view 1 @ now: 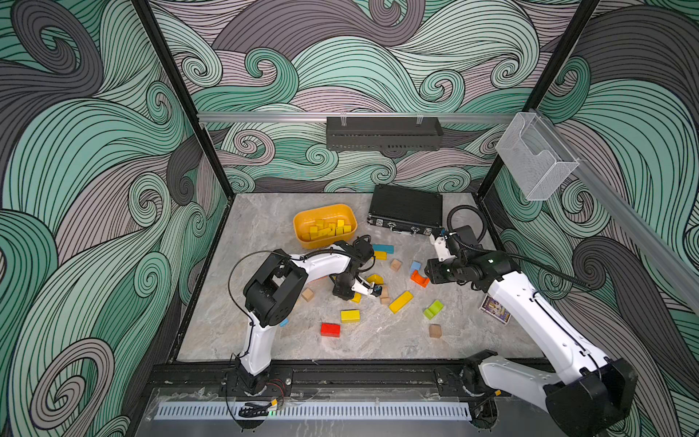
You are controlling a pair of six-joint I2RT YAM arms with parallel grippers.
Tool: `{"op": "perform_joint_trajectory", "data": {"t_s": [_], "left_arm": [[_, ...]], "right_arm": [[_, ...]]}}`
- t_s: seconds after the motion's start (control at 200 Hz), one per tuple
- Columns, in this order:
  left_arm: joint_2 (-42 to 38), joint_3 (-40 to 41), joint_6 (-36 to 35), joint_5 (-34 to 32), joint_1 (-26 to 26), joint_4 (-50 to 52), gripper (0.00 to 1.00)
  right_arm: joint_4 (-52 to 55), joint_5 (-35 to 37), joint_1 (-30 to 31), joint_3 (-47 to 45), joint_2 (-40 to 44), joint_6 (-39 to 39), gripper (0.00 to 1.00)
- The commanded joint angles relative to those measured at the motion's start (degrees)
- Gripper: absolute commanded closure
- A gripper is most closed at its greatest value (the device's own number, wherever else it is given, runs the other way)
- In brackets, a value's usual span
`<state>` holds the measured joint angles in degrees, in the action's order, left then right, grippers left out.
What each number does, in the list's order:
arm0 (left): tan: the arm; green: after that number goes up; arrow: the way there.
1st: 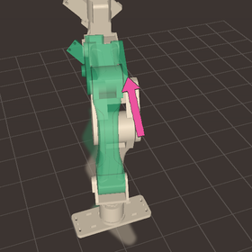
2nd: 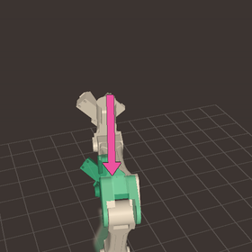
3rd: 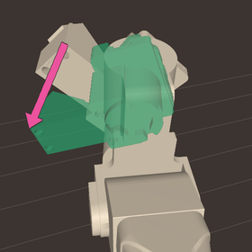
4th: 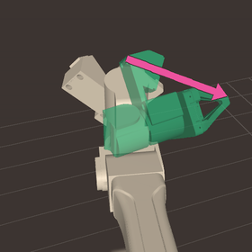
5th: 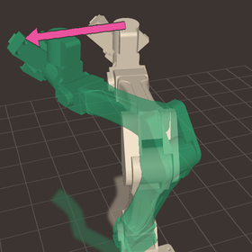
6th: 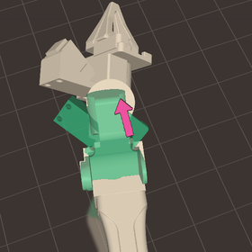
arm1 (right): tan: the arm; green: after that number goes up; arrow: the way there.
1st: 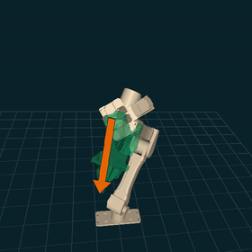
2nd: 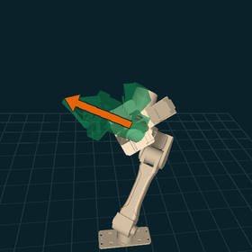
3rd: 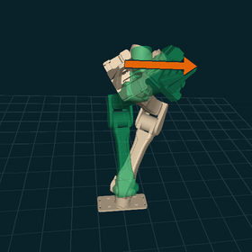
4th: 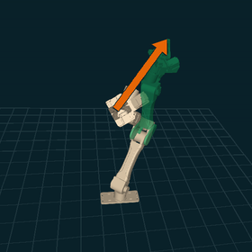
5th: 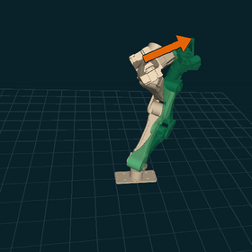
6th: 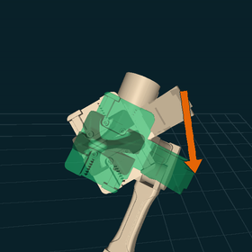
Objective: Pick out the yellow building blocks
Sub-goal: Pick up the building block from the center of the board.
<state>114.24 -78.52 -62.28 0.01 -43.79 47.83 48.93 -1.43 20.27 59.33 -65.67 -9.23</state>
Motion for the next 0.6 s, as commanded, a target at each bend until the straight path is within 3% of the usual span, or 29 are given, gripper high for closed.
{"op": "perform_joint_trajectory", "data": {"t_s": [0.0, 0.26, 0.595], "left_arm": [[1.6, -0.5, 0.8, -0.2, -0.4, 1.9, 0.74], [0.2, -3.7, 6.1, 1.5, -0.3, 6.5, 0.83], [-4.5, -14.2, 16.1, 6.8, 3.2, 12.9, 0.83]], "right_arm": [[0.6, 0.7, -0.4, -0.4, -0.1, -0.2, 0.6], [0.5, 0.4, -0.5, -0.4, 0.1, -0.3, 0.6], [-0.1, -1.6, -0.5, -0.4, -0.7, -0.9, 0.6]]}}
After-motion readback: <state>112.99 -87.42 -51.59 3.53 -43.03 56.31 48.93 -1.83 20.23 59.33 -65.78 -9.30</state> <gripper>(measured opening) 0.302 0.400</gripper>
